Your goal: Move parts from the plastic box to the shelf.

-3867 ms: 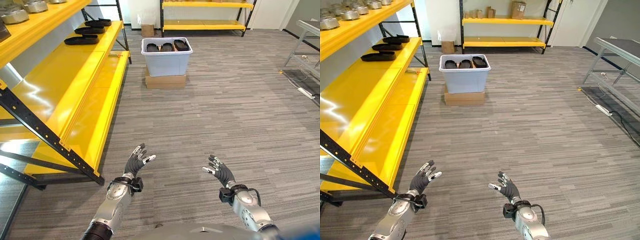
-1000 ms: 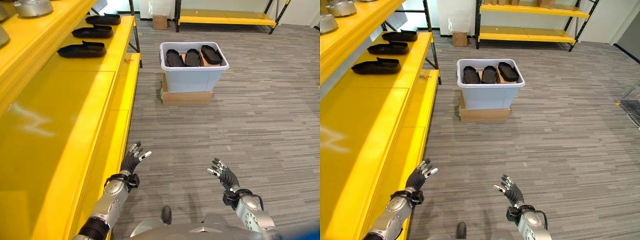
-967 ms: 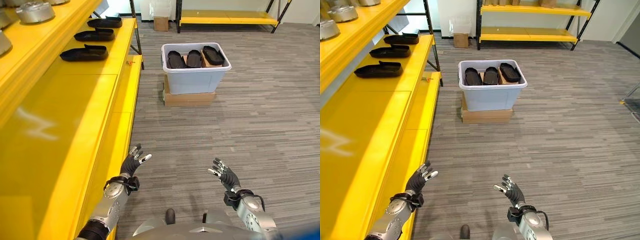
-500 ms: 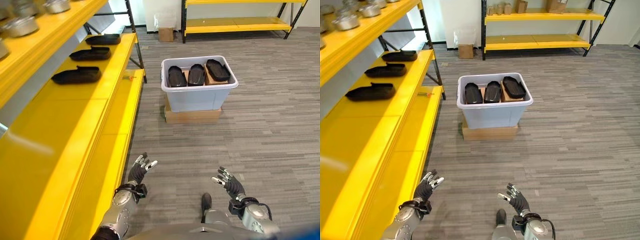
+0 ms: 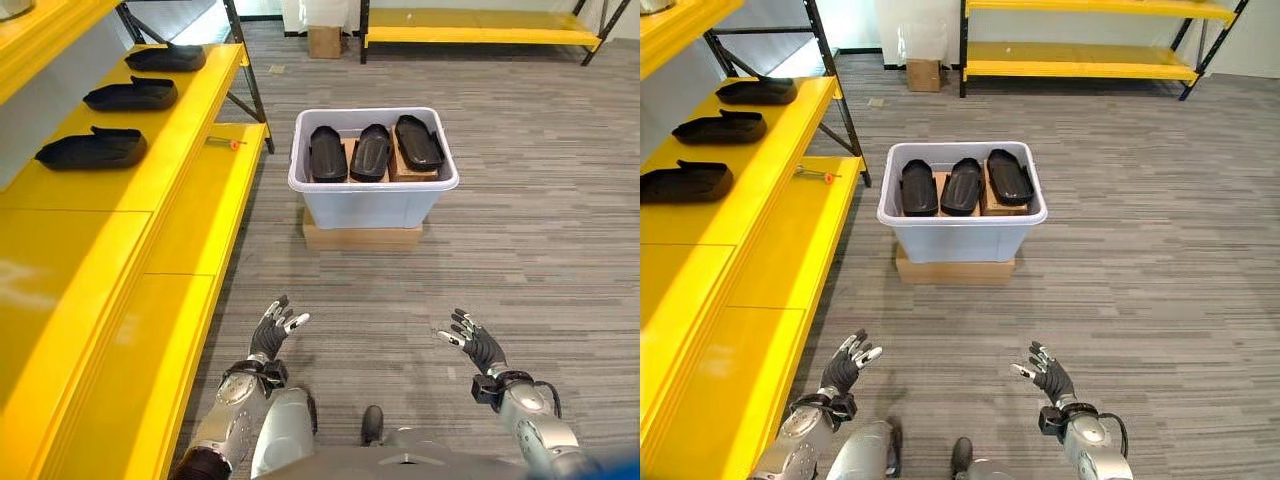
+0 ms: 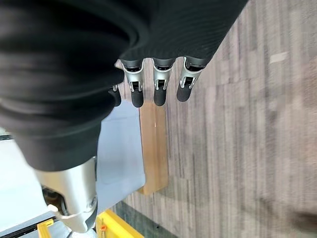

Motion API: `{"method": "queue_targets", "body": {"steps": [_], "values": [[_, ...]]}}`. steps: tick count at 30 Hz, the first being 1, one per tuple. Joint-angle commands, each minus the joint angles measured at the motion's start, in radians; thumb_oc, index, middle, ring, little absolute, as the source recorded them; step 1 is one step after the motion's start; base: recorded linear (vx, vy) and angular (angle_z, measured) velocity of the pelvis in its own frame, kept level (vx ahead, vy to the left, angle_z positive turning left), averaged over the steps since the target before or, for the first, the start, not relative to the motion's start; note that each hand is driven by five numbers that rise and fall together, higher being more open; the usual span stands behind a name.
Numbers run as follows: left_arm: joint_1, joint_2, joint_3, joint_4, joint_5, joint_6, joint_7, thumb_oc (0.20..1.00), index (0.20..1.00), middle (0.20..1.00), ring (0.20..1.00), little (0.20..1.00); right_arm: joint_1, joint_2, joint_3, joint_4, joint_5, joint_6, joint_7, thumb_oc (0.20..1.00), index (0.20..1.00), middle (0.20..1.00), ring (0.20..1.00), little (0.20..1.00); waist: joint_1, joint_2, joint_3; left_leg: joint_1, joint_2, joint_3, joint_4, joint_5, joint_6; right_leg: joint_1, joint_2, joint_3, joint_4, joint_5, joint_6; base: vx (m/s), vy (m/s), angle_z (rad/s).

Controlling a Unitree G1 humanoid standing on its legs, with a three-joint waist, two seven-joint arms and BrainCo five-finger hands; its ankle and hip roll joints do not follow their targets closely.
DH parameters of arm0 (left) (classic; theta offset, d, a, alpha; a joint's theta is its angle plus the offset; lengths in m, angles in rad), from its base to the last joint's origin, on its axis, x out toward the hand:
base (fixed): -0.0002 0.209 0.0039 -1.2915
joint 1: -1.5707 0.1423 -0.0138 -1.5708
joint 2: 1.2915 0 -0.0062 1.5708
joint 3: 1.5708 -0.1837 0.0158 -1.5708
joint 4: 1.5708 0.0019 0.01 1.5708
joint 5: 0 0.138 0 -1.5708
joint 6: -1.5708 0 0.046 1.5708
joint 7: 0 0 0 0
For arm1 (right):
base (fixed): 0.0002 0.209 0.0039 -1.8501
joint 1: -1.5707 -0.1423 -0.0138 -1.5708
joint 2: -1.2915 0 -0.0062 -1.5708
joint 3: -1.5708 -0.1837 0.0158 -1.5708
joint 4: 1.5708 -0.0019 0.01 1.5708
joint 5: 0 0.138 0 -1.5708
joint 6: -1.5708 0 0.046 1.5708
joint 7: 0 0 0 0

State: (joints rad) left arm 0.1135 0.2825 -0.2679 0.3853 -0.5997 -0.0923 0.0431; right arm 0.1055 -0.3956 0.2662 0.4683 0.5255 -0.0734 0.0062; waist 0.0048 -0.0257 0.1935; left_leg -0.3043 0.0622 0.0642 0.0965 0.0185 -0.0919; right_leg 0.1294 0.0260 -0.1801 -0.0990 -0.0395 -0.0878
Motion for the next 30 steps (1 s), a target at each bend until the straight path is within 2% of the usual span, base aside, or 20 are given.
{"method": "queue_targets", "body": {"steps": [1,3,5,9,10,12,13,15,16,17,18,19,20,21,22,23,24,26,30], "values": [[0.002,0.036,-0.005,-0.069,0.019,-0.035,-0.008,1.0,1.0,1.0,1.0,1.0,0.021,-0.002,-0.007,-0.043,-0.013,-0.051,-0.003,1.0,1.0,1.0,1.0,1.0,-0.002,0.005,-0.03,0.042,0.012,-0.008,-0.047,0.143,0.03,-0.011,-0.054,0.006,0.084,-0.044,0.12,0.31,0.042,-0.4],[0.012,0.036,0.018,-0.07,0.017,-0.035,-0.006,1.0,1.0,1.0,1.0,1.0,0.022,0.004,0.001,-0.038,-0.025,-0.04,0.011,1.0,1.0,1.0,1.0,1.0,0.018,0.011,-0.045,0.064,0.005,-0.037,-0.084,0.16,0.036,0.037,-0.049,0.037,0.101,-0.085,0.128,0.45,0.08,-0.54],[0.013,0.035,0.025,-0.074,0.011,-0.04,-0.002,1.0,1.0,1.0,1.0,1.0,0.031,0.009,0.009,-0.066,-0.05,-0.036,0.02,1.0,1.0,1.0,1.0,1.0,0.022,0.006,-0.067,0.077,-0.006,-0.043,-0.086,0.164,0.046,0.06,-0.063,0.037,0.116,-0.102,0.134,0.39,0.089,-0.76],[0.004,0.046,0.013,-0.075,0.012,-0.043,-0.005,1.0,1.0,1.0,1.0,1.0,0.033,0.028,0.015,-0.077,-0.039,-0.033,0.035,1.0,1.0,1.0,1.0,1.0,0.028,-0.017,-0.096,0.079,-0.04,-0.024,-0.005,0.093,0.081,0.073,-0.111,0.034,0.168,-0.115,0.156,0.29,0.084,-0.33],[0.004,0.046,0.013,-0.075,0.012,-0.043,-0.005,1.0,1.0,1.0,1.0,1.0,0.033,0.028,0.015,-0.077,-0.039,-0.033,0.035,1.0,1.0,1.0,1.0,1.0,0.028,-0.018,-0.096,0.078,-0.041,-0.024,-0.004,0.092,0.082,0.073,-0.112,0.034,0.169,-0.116,0.156,0.27,0.122,0.02],[-0.003,0.056,0.0,-0.078,0.013,-0.042,-0.002,1.0,1.0,1.0,1.0,1.0,0.027,0.041,0.025,-0.079,-0.027,-0.034,0.039,1.0,1.0,1.0,1.0,1.0,0.029,-0.027,-0.112,0.1,-0.084,-0.023,0.019,0.036,0.12,0.033,-0.143,0.047,0.29,-0.07,0.185,0.32,0.182,0.07],[-0.009,0.058,-0.005,-0.074,0.02,-0.04,0.001,1.0,1.0,1.0,1.0,1.0,0.016,0.054,0.034,-0.071,-0.02,-0.033,0.039,1.0,1.0,1.0,1.0,1.0,0.021,-0.025,-0.11,0.135,-0.111,-0.03,0.011,0.009,0.148,-0.033,-0.157,0.069,0.431,0.019,0.211,0.25,0.198,0.06],[-0.013,0.069,-0.011,-0.078,0.027,-0.037,0.002,1.0,1.0,1.0,1.0,1.0,0.006,0.062,0.044,-0.078,-0.024,-0.035,0.043,1.0,1.0,1.0,1.0,1.0,0.008,-0.012,-0.097,0.181,-0.125,-0.036,-0.009,-0.007,0.173,-0.106,-0.17,0.087,0.584,0.13,0.227,0.21,0.187,0.21],[-0.011,0.08,-0.014,-0.081,0.036,-0.03,-0.001,1.0,1.0,1.0,1.0,1.0,0.009,0.062,0.055,-0.093,-0.038,-0.035,0.048,1.0,1.0,1.0,1.0,1.0,-0.007,0.01,-0.078,0.224,-0.119,-0.045,-0.026,-0.015,0.186,-0.163,-0.173,0.083,0.683,0.147,0.219,0.23,0.163,0.39],[-0.008,0.081,-0.012,-0.081,0.045,-0.026,-0.004,1.0,1.0,1.0,1.0,1.0,0.009,0.059,0.061,-0.106,-0.065,-0.035,0.048,1.0,1.0,1.0,1.0,1.0,-0.009,0.023,-0.073,0.243,-0.115,-0.047,-0.037,-0.021,0.19,-0.193,-0.188,0.063,0.699,0.137,0.209,0.25,0.133,0.4],[-0.008,0.084,-0.011,-0.083,0.048,-0.025,-0.007,1.0,1.0,1.0,1.0,1.0,0.01,0.056,0.062,-0.12,-0.079,-0.035,0.041,1.0,1.0,1.0,1.0,1.0,-0.013,0.031,-0.07,0.261,-0.112,-0.049,-0.052,-0.021,0.191,-0.221,-0.2,0.048,0.694,0.124,0.202,0.28,0.033,0.27],[-0.005,0.086,-0.008,-0.082,0.046,-0.029,-0.012,1.0,1.0,1.0,1.0,1.0,0.018,0.053,0.061,-0.157,-0.073,-0.039,0.043,1.0,1.0,1.0,1.0,1.0,-0.034,0.045,-0.064,0.296,-0.102,-0.059,-0.076,-0.024,0.179,-0.273,-0.205,0.034,0.612,0.07,0.185,0.27,-0.045,0.19],[-0.006,0.086,-0.008,-0.082,0.044,-0.031,-0.014,1.0,1.0,1.0,1.0,1.0,0.02,0.052,0.058,-0.163,-0.064,-0.039,0.045,1.0,1.0,1.0,1.0,1.0,-0.041,0.047,-0.061,0.304,-0.101,-0.062,-0.079,-0.03,0.172,-0.293,-0.211,0.035,0.545,0.061,0.186,0.21,-0.063,0.12],[-0.005,0.086,-0.008,-0.082,0.044,-0.031,-0.015,1.0,1.0,1.0,1.0,1.0,0.02,0.052,0.058,-0.163,-0.064,-0.039,0.045,1.0,1.0,1.0,1.0,1.0,-0.042,0.048,-0.059,0.308,-0.1,-0.063,-0.079,-0.032,0.171,-0.288,-0.21,0.033,0.543,0.06,0.185,0.13,-0.089,0.06],[-0.008,0.086,-0.007,-0.079,0.041,-0.032,-0.014,1.0,1.0,1.0,1.0,1.0,0.018,0.051,0.058,-0.164,-0.064,-0.037,0.043,1.0,1.0,1.0,1.0,1.0,-0.048,0.044,-0.056,0.314,-0.1,-0.067,-0.077,-0.039,0.164,-0.302,-0.228,0.037,0.46,0.07,0.192,0.2,-0.159,0.2],[-0.016,0.08,-0.005,-0.068,0.034,-0.037,-0.009,1.0,1.0,1.0,1.0,1.0,0.011,0.05,0.054,-0.168,-0.063,-0.036,0.032,1.0,1.0,1.0,1.0,1.0,-0.063,0.035,-0.048,0.336,-0.105,-0.08,-0.073,-0.064,0.146,-0.295,-0.247,0.063,0.301,0.107,0.217,0.2,-0.156,0.33],[-0.016,0.08,-0.005,-0.068,0.034,-0.037,-0.009,1.0,1.0,1.0,1.0,1.0,0.011,0.05,0.054,-0.168,-0.063,-0.036,0.032,1.0,1.0,1.0,1.0,1.0,-0.063,0.036,-0.045,0.34,-0.103,-0.081,-0.073,-0.065,0.146,-0.288,-0.245,0.061,0.296,0.109,0.217,0.19,-0.155,0.27],[-0.029,0.073,-0.006,-0.059,0.032,-0.041,-0.005,1.0,1.0,1.0,1.0,1.0,0.005,0.044,0.05,-0.178,-0.066,-0.034,0.031,1.0,1.0,1.0,1.0,1.0,-0.075,0.02,-0.046,0.363,-0.1,-0.092,-0.076,-0.079,0.128,-0.262,-0.257,0.098,0.218,0.153,0.243,0.15,-0.2,0.13],[-0.01,0.057,-0.001,-0.039,0.036,-0.041,-0.012,1.0,1.0,1.0,1.0,1.0,0.006,0.035,0.048,-0.18,-0.078,-0.031,0.039,1.0,1.0,1.0,1.0,1.0,-0.059,0.004,-0.086,0.379,-0.071,-0.086,-0.087,-0.093,0.103,-0.197,-0.253,0.046,0.153,0.124,0.238,0.16,-0.243,0.34]]}}
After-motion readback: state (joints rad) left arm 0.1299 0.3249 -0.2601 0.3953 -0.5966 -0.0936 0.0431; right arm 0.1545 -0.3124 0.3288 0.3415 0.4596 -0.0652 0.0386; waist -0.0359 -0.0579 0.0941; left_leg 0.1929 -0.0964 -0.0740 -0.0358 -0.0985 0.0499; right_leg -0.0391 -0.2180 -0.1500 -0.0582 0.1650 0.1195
